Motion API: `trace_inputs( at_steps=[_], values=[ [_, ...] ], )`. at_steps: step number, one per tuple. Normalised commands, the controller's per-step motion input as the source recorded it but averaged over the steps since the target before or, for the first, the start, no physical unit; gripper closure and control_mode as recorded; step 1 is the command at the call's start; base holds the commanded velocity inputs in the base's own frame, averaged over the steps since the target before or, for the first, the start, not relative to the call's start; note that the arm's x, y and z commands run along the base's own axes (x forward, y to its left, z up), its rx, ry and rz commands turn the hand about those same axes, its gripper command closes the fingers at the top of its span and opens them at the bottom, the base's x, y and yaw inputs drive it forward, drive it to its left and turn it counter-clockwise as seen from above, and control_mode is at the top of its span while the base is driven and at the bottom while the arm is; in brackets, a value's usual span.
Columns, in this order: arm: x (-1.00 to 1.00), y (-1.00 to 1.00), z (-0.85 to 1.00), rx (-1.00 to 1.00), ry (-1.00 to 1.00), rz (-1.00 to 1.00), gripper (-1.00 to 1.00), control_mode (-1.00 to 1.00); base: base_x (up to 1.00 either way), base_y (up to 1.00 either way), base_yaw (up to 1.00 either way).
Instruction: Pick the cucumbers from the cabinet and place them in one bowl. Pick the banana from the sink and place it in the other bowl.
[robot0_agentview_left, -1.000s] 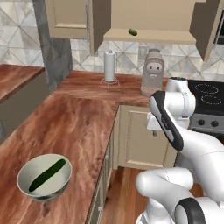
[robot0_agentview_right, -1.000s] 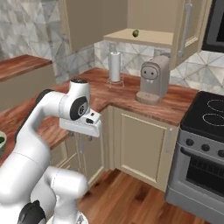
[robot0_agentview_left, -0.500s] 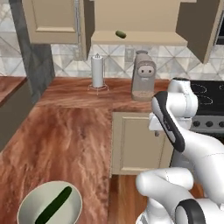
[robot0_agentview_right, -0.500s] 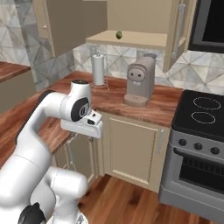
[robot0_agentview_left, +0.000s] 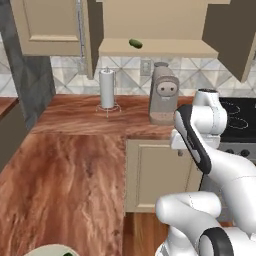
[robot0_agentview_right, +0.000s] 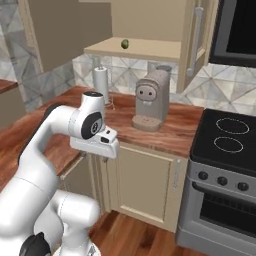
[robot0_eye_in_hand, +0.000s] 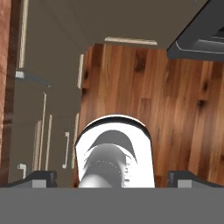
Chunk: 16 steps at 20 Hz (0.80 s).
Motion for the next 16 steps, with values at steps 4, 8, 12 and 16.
trace_inputs(
  at_steps=[4, 8, 12, 16],
  values=[
    [0.0, 0.0, 0.0, 0.0, 0.0, 0.0, -1.0, 1.0, 0.91, -0.02, -0.09],
    [0.0, 0.0, 0.0, 0.0, 0.0, 0.0, -1.0, 1.0, 0.68, 0.08, -0.17],
    [0.0, 0.0, 0.0, 0.0, 0.0, 0.0, -1.0, 1.0, 0.63, 0.31, -0.16],
    [0.0, 0.0, 0.0, 0.0, 0.0, 0.0, -1.0, 1.0, 0.5, 0.27, -0.07]
  ],
)
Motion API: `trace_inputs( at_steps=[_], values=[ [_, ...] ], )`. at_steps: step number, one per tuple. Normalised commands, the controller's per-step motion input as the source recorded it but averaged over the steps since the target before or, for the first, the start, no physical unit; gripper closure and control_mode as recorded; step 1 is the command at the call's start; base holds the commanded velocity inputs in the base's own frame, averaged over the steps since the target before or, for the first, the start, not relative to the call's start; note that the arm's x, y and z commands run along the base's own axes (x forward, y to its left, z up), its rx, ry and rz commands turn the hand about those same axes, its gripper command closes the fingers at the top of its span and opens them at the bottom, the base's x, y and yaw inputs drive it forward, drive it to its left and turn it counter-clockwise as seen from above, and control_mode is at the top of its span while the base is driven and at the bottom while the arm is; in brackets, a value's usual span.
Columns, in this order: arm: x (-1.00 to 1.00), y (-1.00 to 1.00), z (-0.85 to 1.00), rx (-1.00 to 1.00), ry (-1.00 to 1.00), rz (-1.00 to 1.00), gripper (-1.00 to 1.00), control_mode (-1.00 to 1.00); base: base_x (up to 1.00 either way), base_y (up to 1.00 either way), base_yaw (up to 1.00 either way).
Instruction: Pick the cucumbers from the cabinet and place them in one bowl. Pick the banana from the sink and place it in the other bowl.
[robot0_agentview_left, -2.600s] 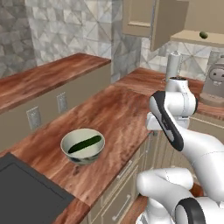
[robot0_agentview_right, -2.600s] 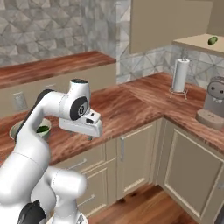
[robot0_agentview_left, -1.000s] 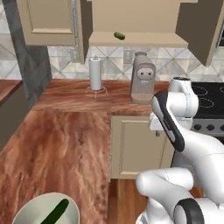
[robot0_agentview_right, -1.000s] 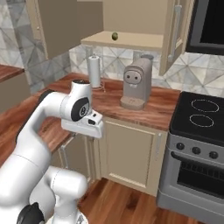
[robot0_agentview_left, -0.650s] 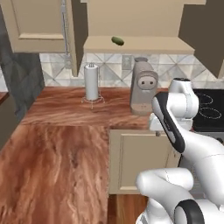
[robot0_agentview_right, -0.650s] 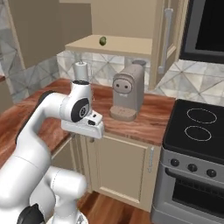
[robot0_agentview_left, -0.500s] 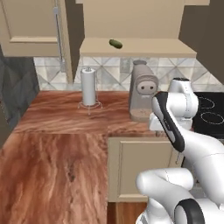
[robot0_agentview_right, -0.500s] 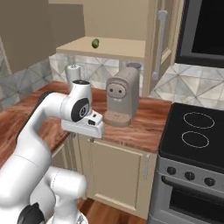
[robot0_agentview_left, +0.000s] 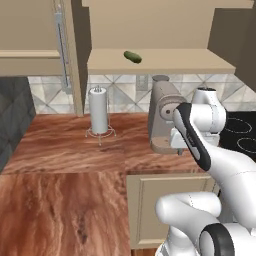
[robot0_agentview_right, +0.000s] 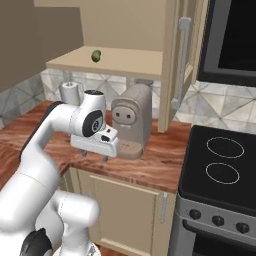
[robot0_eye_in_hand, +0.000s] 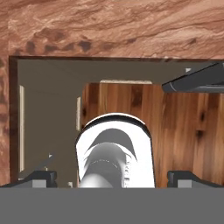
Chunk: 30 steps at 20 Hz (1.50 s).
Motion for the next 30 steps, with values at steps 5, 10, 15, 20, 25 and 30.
trace_inputs(
  at_steps=[5, 10, 15, 20, 25, 30],
  values=[
    [0.0, 0.0, 0.0, 0.0, 0.0, 0.0, -1.0, 1.0, 0.5, 0.24, -0.01],
    [0.0, 0.0, 0.0, 0.0, 0.0, 0.0, -1.0, 1.0, 0.77, 0.04, 0.02],
    [0.0, 0.0, 0.0, 0.0, 0.0, 0.0, -1.0, 1.0, 0.64, 0.03, 0.01],
    [0.0, 0.0, 0.0, 0.0, 0.0, 0.0, -1.0, 1.0, 0.76, 0.01, 0.0],
    [0.0, 0.0, 0.0, 0.0, 0.0, 0.0, -1.0, 1.0, 0.48, 0.18, 0.0],
    [0.0, 0.0, 0.0, 0.0, 0.0, 0.0, -1.0, 1.0, 0.36, 0.21, 0.0]
  ],
)
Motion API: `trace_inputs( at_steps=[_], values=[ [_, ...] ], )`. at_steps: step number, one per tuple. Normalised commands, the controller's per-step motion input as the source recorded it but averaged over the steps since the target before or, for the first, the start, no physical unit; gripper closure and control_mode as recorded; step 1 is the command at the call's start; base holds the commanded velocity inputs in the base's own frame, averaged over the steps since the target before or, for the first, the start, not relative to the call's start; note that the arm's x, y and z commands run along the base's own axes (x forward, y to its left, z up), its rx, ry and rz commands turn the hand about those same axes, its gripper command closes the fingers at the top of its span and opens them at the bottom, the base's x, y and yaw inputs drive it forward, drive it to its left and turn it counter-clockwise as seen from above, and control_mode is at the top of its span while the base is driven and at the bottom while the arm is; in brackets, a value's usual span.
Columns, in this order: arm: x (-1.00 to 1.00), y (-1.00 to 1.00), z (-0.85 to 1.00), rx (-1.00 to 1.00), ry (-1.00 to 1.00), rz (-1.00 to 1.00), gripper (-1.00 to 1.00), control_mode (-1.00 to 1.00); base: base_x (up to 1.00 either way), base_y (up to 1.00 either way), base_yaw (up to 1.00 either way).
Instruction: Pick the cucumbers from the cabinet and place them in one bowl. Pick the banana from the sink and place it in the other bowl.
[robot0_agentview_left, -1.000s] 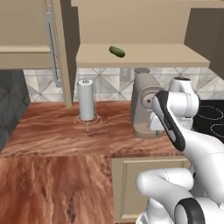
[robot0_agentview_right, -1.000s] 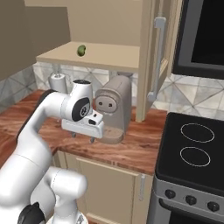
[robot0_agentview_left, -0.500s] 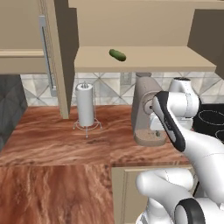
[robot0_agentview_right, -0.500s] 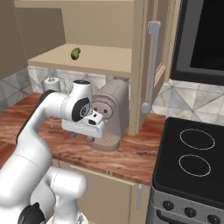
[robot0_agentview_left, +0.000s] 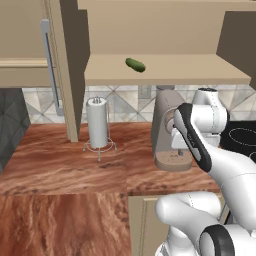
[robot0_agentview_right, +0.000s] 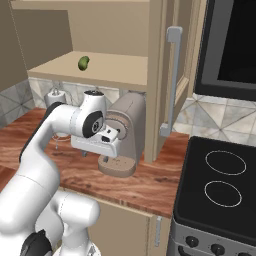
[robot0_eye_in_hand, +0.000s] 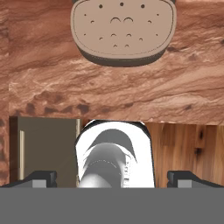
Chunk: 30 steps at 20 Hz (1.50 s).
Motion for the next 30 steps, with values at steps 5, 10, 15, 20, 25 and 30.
trace_inputs(
  at_steps=[5, 10, 15, 20, 25, 30],
  values=[
    [0.0, 0.0, 0.0, 0.0, 0.0, 0.0, -1.0, 1.0, 0.01, 0.08, 0.0],
    [0.01, 0.36, 0.03, -0.04, -0.04, 0.11, -1.0, -1.0, -0.02, 0.0, 0.0],
    [0.0, 0.23, 0.4, -0.14, -0.23, 0.22, -1.0, -1.0, 0.0, 0.0, 0.0],
    [0.0, 0.03, 0.5, -0.09, -0.25, 0.27, -1.0, -1.0, 0.0, 0.0, 0.0],
    [0.0, 0.0, 0.5, 0.02, -0.42, 0.22, -1.0, -1.0, 0.0, 0.0, 0.0],
    [-0.08, 0.0, 0.59, -0.02, -0.3, 0.08, -1.0, -1.0, 0.0, 0.0, 0.0]
  ],
)
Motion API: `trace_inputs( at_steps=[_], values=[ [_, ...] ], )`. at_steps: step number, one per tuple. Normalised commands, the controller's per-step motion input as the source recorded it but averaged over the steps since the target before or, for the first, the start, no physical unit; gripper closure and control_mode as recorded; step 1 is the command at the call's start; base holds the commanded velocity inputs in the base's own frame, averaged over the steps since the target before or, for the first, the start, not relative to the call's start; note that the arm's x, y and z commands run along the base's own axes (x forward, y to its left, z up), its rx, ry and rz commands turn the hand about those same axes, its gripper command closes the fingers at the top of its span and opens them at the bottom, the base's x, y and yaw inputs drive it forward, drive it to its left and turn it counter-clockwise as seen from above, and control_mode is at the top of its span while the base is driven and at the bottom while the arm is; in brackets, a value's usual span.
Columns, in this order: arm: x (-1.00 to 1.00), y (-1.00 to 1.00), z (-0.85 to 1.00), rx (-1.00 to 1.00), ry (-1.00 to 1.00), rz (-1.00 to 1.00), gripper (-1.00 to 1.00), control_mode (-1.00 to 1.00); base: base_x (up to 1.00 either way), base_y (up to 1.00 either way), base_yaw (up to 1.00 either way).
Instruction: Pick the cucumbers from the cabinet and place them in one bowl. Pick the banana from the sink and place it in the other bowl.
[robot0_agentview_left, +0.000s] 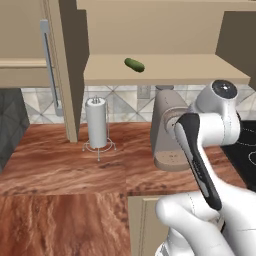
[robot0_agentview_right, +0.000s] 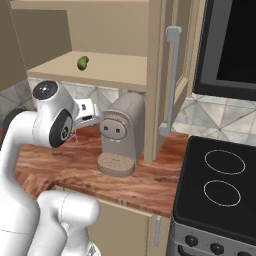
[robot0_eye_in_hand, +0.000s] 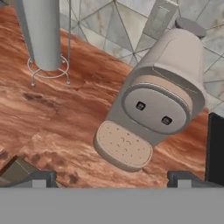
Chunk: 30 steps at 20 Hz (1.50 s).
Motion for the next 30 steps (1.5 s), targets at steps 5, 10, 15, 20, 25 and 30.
trace_inputs(
  at_steps=[5, 10, 15, 20, 25, 30],
  values=[
    [-0.11, 0.23, 0.42, 0.04, -0.06, -0.04, -1.0, -1.0, 0.0, 0.0, 0.0],
    [-0.04, 0.04, 0.52, 0.19, 0.03, 0.0, -1.0, -1.0, 0.0, 0.0, 0.0],
    [-0.23, -0.01, 0.5, 0.12, -0.11, -0.04, -1.0, -1.0, 0.0, 0.0, 0.0],
    [-0.21, 0.05, 0.32, 0.09, -0.15, -0.14, -1.0, -1.0, 0.0, 0.0, 0.0],
    [-0.07, 0.16, 0.17, 0.12, -0.19, -0.19, -1.0, -1.0, 0.0, 0.0, 0.0],
    [0.01, 0.21, 0.54, 0.03, -0.2, -0.03, -1.0, -1.0, 0.0, 0.0, 0.0]
  ],
)
